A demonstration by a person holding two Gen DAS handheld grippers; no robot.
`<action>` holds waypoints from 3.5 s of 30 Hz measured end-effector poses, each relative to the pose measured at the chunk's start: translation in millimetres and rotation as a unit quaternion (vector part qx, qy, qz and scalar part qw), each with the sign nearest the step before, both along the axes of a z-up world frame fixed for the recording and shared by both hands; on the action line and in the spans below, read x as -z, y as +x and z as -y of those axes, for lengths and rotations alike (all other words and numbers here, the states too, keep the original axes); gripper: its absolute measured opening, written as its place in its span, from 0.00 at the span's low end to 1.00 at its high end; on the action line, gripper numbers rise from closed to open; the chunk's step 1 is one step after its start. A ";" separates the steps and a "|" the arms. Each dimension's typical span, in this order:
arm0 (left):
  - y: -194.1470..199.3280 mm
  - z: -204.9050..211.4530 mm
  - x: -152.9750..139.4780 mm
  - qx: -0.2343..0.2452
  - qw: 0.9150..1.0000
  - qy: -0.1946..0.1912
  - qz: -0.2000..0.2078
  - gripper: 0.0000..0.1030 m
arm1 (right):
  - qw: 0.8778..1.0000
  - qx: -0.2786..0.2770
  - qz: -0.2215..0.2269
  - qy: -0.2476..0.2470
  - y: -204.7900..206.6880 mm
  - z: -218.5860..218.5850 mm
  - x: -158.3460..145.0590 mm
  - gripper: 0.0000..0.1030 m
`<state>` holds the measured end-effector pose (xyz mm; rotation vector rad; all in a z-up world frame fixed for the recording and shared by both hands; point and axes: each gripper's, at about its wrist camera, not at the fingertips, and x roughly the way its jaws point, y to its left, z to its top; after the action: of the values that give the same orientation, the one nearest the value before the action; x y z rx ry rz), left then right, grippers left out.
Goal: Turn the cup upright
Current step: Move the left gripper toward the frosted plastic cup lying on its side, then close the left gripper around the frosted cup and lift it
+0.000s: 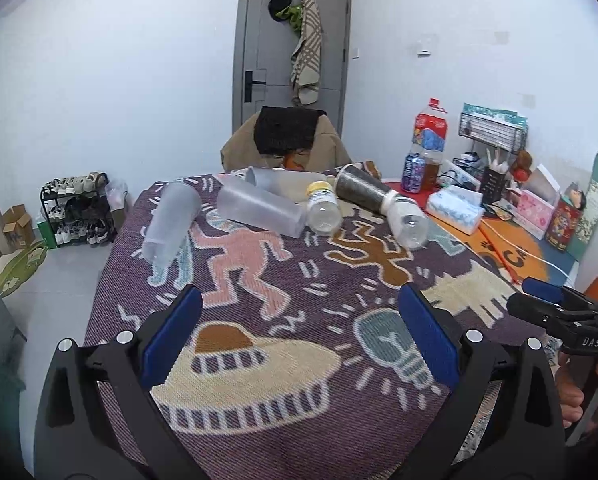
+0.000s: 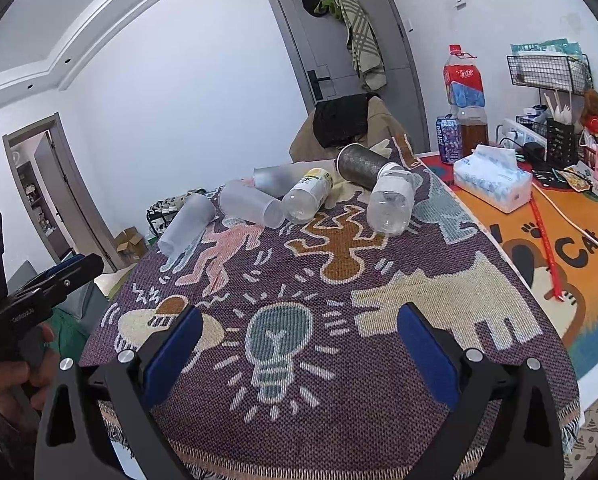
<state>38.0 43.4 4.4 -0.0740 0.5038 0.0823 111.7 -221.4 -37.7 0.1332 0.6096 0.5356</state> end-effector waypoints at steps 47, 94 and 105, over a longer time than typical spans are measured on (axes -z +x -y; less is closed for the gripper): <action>219.3 -189.2 63.0 -0.106 0.974 0.036 -0.198 0.83 | 0.995 -0.019 -0.093 0.020 160.2 -73.1 38.3 0.93; 117.3 -31.6 11.0 0.045 0.987 -0.058 -0.140 0.58 | 0.992 0.038 -0.086 0.084 87.8 -1.3 27.2 0.93; 94.0 14.9 40.0 0.098 0.976 -0.106 -0.160 0.58 | 0.991 0.042 -0.090 0.086 71.2 11.4 31.0 0.93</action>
<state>131.9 28.6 -35.6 -0.2219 0.8394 -0.1566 182.9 -232.8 -68.7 0.3708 0.7303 0.4973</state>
